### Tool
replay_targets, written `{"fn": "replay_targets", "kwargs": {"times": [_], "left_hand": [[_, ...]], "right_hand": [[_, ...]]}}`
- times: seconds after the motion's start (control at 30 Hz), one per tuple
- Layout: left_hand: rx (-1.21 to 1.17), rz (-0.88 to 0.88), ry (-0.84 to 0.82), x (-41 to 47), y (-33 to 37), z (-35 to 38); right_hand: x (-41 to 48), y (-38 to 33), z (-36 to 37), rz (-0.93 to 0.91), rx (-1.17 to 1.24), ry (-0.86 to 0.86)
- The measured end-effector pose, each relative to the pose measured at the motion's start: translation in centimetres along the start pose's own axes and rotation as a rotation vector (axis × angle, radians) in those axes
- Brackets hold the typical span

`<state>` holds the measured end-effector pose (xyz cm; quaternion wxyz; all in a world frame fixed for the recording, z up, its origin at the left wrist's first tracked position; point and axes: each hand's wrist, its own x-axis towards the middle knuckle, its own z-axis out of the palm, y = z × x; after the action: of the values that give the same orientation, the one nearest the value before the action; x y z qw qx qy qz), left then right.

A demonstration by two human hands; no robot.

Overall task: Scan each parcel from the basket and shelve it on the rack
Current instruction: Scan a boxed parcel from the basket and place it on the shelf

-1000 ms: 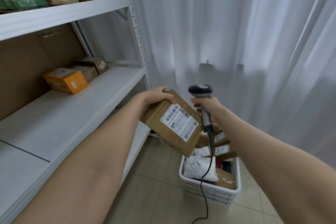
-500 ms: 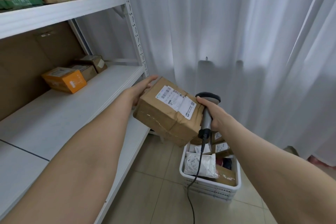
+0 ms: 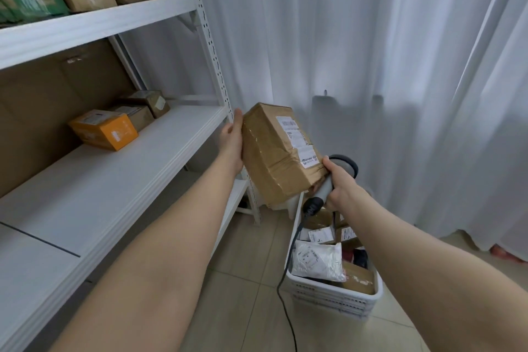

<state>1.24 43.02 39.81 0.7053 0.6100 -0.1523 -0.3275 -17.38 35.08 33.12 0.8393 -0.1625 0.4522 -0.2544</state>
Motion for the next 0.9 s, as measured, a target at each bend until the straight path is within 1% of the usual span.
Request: {"fn": "replay_targets", "kwargs": {"times": [0.03,0.07,0.1,0.2,0.3,0.4,0.47,0.53,0.6,0.67,0.73,0.8,0.9], "left_hand": [[0.108,0.054,0.064,0.0,-0.4,0.4],[0.178,0.085,0.090,0.0,-0.8,0.8],[0.206,0.062,0.074,0.0,-1.1,1.1],[0.263,-0.123,-0.069,-0.7,-1.5,1.8],[0.409,-0.190,-0.181,-1.0,-1.6,1.7],[0.330,-0.267,-0.196,-1.0,-1.9,1.0],[0.275,-0.248,-0.175,-0.8,-2.3,0.4],[0.271,-0.202,-0.157,-0.6,-2.9,-0.1],[0.281,-0.179,-0.159,-0.7,-3.5,-0.7],[0.293,-0.171,-0.166,-0.7,-3.9,-1.2],[0.303,-0.174,-0.176,-0.8,-4.3,-1.6],[0.311,-0.193,-0.192,-0.9,-4.7,-2.0],[0.287,-0.209,-0.193,-1.0,-5.2,-2.7]], "right_hand": [[-0.1,0.0,0.2,-0.010,0.012,-0.010],[-0.2,0.1,0.3,-0.016,0.025,-0.023],[-0.3,0.2,0.5,-0.021,0.033,-0.031],[-0.5,0.2,0.9,-0.069,0.007,-0.019],[-0.4,0.0,0.9,-0.137,-0.029,0.002],[-0.1,-0.1,0.7,-0.199,-0.119,0.014],[-0.1,-0.3,0.9,-0.265,-0.235,0.058],[-0.5,-0.7,1.4,-0.326,-0.326,0.092],[-1.1,-1.1,1.9,-0.349,-0.340,0.039],[-2.2,-1.3,2.2,-0.337,-0.368,-0.069],[-3.1,-1.3,2.5,-0.332,-0.462,-0.151],[-3.8,-1.2,3.1,-0.332,-0.550,-0.187],[-4.7,-1.0,4.0,-0.330,-0.608,-0.201]]}}
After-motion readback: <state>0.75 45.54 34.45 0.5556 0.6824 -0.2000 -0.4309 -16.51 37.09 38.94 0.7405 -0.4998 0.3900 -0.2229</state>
